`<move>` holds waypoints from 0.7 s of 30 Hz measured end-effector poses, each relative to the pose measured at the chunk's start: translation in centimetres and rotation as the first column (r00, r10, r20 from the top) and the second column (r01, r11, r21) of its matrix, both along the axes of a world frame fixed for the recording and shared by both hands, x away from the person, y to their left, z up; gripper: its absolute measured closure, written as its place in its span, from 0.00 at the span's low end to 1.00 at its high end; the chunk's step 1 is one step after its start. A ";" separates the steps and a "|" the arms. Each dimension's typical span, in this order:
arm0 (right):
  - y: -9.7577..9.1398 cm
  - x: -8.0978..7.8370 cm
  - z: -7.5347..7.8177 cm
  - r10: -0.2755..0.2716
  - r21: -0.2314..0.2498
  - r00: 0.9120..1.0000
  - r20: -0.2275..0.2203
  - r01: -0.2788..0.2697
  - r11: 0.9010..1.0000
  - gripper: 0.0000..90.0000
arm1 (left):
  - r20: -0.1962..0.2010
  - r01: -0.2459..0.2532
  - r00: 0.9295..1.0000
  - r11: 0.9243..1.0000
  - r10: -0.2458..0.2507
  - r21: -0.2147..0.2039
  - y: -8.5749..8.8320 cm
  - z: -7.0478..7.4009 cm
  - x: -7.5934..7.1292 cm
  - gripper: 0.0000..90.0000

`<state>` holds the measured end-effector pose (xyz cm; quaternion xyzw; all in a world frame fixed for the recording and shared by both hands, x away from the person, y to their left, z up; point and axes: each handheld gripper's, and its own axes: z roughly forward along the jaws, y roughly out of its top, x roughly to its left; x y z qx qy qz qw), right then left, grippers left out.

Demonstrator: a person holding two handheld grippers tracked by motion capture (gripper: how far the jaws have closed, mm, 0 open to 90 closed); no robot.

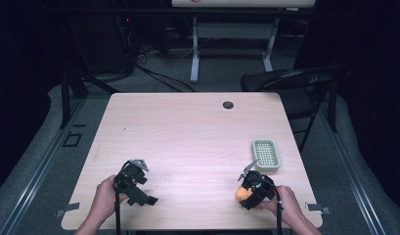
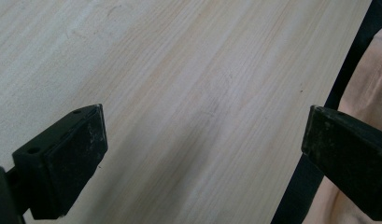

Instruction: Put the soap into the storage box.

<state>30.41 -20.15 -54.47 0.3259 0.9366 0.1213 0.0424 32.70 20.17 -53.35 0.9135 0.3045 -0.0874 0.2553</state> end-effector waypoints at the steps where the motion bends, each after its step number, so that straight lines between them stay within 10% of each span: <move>1: 0.0 -0.1 -0.2 -0.018 0.041 1.000 0.001 0.017 0.999 0.28 | -0.001 -0.003 1.000 1.000 0.003 -0.001 0.0 0.0 0.0 0.00; 13: 0.0 0.0 -0.4 0.009 -0.049 1.000 0.000 -0.009 0.999 0.27 | 0.000 0.000 1.000 1.000 0.000 0.000 -0.1 -0.1 0.0 0.01; 21: 0.0 0.2 -0.6 -0.004 -0.012 1.000 -0.007 0.003 1.000 0.25 | -0.006 0.003 1.000 1.000 -0.003 0.004 -0.1 -0.1 0.1 0.01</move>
